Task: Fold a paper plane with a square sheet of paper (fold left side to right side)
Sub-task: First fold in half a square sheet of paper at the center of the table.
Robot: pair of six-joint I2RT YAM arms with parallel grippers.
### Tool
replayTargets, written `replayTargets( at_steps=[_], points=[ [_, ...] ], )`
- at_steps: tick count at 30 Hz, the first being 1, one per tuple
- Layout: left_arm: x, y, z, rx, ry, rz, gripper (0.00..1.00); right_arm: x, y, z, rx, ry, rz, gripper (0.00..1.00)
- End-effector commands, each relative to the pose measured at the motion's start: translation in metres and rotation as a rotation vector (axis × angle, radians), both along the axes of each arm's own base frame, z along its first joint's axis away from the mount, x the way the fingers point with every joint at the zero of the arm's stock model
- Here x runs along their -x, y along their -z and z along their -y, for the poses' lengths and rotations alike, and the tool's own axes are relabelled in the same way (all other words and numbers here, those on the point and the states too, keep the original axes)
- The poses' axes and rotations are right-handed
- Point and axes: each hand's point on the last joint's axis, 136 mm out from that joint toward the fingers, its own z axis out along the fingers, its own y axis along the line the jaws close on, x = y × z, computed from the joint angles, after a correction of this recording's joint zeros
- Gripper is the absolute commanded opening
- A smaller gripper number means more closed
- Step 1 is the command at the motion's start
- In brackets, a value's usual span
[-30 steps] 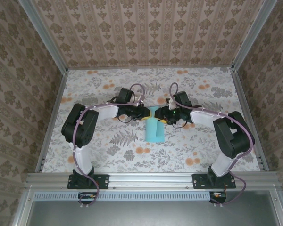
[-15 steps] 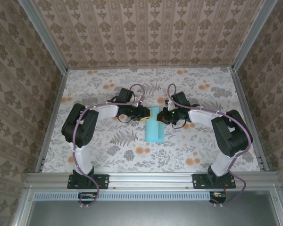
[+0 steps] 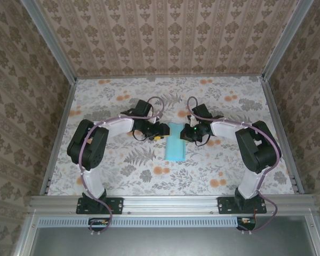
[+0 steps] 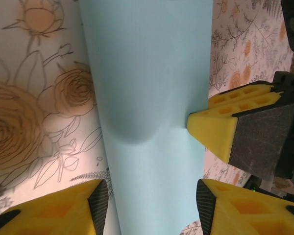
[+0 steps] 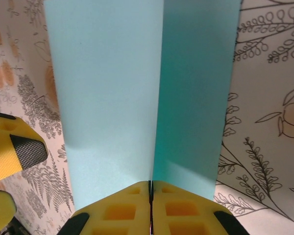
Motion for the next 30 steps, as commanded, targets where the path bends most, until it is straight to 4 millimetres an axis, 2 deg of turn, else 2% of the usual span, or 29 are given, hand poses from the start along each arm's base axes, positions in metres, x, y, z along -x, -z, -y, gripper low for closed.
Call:
replayTargets(
  at_steps=[1,13,19,25,30],
  points=[
    [-0.001,0.008,0.006,-0.048,0.026,0.002,0.54,-0.001,0.002,0.003,0.037,-0.009,-0.003,0.09],
    [0.003,0.035,0.008,-0.184,0.043,-0.022,0.52,0.0,0.006,0.005,0.05,-0.008,-0.009,0.1],
    [0.007,0.045,0.006,-0.248,0.049,-0.025,0.49,-0.002,0.002,0.006,0.053,-0.004,0.005,0.14],
    [0.011,0.055,0.007,-0.28,0.056,-0.038,0.48,-0.007,-0.013,0.02,0.104,0.031,0.067,0.32],
    [0.014,0.06,0.009,-0.297,0.063,-0.046,0.48,-0.008,-0.025,0.056,0.221,0.128,0.14,0.49]
  ],
)
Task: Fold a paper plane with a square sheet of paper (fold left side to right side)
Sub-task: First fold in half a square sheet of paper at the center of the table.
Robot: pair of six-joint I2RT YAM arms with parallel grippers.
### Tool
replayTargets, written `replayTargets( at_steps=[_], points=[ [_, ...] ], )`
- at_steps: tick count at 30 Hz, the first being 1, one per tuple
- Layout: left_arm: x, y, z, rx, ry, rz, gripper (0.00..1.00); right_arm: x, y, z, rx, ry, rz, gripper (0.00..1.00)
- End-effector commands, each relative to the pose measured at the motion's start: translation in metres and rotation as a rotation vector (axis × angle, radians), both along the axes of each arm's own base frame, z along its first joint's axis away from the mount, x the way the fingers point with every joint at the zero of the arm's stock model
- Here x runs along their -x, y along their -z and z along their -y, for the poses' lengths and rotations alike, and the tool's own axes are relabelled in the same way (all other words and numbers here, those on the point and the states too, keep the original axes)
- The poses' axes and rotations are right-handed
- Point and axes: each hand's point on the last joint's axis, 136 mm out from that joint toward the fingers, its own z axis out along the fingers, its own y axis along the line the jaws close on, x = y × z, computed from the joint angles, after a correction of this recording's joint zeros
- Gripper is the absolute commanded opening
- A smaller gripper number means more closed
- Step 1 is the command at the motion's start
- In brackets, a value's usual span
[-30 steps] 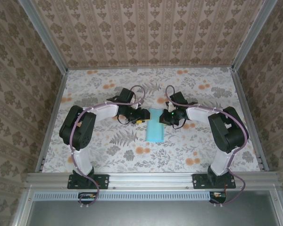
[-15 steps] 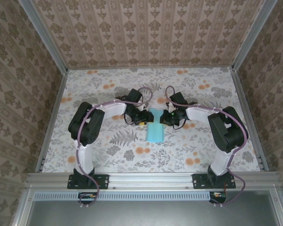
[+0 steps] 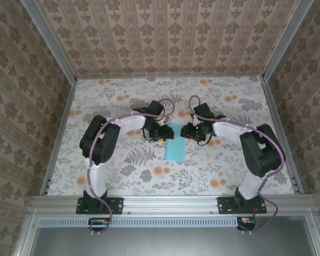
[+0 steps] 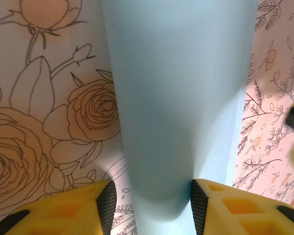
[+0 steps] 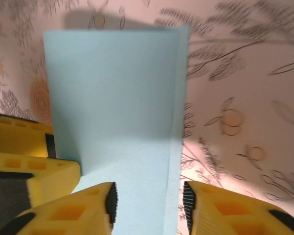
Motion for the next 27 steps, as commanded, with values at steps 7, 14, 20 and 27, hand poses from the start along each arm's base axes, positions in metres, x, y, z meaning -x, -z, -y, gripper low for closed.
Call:
replayTargets(
  at_steps=[7,14,20,27],
  points=[
    [0.014,0.029,0.002,-0.088,0.027,-0.055,0.48,0.004,-0.029,0.058,0.161,0.167,0.133,0.57],
    [0.016,0.034,0.007,-0.105,0.026,-0.071,0.5,0.009,-0.036,0.069,0.184,0.189,0.159,0.6],
    [0.018,0.038,0.011,-0.111,0.023,-0.085,0.51,0.011,-0.037,0.072,0.186,0.192,0.165,0.61],
    [0.02,0.043,0.016,-0.111,0.016,-0.098,0.51,0.013,-0.038,0.073,0.186,0.192,0.172,0.62]
  ],
)
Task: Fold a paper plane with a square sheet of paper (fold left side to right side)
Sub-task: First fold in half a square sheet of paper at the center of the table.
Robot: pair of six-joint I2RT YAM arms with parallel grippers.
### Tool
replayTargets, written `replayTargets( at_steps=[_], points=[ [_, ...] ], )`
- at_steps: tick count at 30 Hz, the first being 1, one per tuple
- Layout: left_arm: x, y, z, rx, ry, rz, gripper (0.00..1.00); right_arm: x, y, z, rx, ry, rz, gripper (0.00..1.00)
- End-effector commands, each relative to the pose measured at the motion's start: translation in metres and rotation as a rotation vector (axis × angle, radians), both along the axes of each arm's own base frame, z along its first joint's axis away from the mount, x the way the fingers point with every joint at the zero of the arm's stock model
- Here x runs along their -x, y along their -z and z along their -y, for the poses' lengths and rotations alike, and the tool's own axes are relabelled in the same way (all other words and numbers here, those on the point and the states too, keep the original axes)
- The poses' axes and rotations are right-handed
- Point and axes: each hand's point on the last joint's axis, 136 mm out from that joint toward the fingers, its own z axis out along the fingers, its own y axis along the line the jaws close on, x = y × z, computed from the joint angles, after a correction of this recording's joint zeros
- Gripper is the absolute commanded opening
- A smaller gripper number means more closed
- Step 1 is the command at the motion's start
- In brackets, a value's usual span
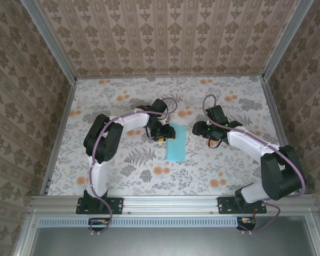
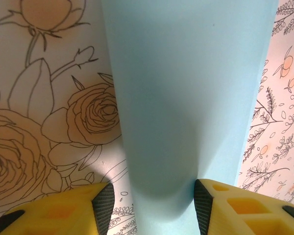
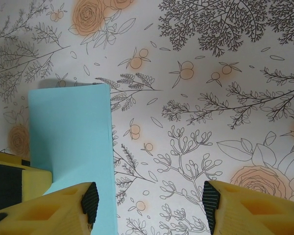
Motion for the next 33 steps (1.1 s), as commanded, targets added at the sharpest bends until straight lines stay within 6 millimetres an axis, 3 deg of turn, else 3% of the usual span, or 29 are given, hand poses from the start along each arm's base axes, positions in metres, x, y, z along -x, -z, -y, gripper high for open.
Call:
replayTargets(
  at_steps=[1,33],
  points=[
    [0.0201,0.0396,0.0127,-0.038,0.036,-0.059,0.51,0.0064,-0.0015,0.0085,0.02,0.018,-0.002,0.62],
    [0.0254,0.0456,0.0169,-0.069,0.087,-0.068,0.52,0.0071,0.0008,0.0082,0.017,0.013,-0.004,0.65]
  ],
)
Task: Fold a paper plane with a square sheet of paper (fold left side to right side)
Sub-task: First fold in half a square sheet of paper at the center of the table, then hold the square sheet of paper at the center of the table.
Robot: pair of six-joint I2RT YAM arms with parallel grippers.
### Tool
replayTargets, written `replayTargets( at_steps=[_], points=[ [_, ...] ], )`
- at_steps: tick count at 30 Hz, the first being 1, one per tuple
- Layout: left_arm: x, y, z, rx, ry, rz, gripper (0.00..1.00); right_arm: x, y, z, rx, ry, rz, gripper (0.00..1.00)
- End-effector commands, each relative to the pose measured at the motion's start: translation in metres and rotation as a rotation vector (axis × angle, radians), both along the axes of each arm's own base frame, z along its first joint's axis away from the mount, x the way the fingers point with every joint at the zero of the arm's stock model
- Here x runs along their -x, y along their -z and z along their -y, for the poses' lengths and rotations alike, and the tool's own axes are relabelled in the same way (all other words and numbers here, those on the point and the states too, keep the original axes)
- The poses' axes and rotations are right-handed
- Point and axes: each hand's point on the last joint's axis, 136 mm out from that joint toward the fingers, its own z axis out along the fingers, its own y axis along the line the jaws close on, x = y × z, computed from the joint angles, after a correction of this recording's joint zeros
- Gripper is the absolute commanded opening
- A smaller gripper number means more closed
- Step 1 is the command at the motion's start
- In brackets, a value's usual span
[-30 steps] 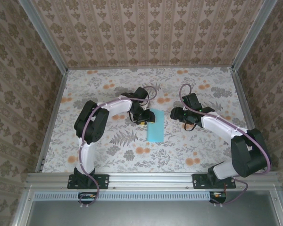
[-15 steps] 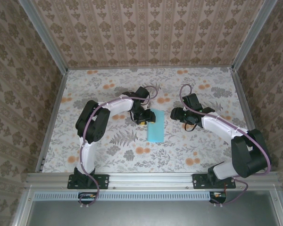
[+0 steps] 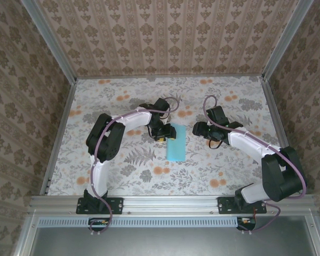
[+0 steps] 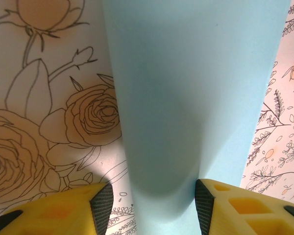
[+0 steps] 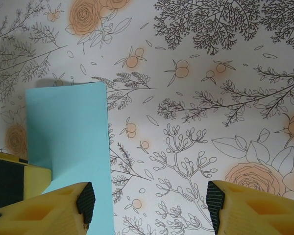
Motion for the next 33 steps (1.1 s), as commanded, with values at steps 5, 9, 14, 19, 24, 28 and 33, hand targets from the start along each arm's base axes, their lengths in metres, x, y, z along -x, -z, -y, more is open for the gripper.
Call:
replayTargets(
  at_steps=[5,9,14,19,24,28,33],
  points=[
    [0.025,0.045,0.015,-0.024,0.085,-0.054,0.52,0.005,0.0,0.003,0.003,0.001,-0.005,0.65],
    [0.026,0.046,0.015,-0.026,0.086,-0.053,0.52,0.003,0.0,-0.007,-0.047,-0.03,-0.001,0.65],
    [0.026,0.046,0.014,-0.03,0.086,-0.054,0.52,0.001,0.003,-0.032,-0.167,-0.091,-0.025,0.56],
    [0.027,0.045,0.014,-0.032,0.088,-0.054,0.52,-0.003,0.009,-0.055,-0.294,-0.12,-0.057,0.35],
    [0.027,0.047,0.013,-0.037,0.087,-0.055,0.52,-0.005,0.023,-0.073,-0.354,-0.144,-0.127,0.14],
    [0.027,0.046,0.013,-0.037,0.088,-0.052,0.52,-0.004,0.035,-0.082,-0.355,-0.162,-0.173,0.1],
    [0.027,0.046,0.013,-0.038,0.087,-0.052,0.52,-0.001,0.05,-0.088,-0.34,-0.167,-0.224,0.09]
  ],
)
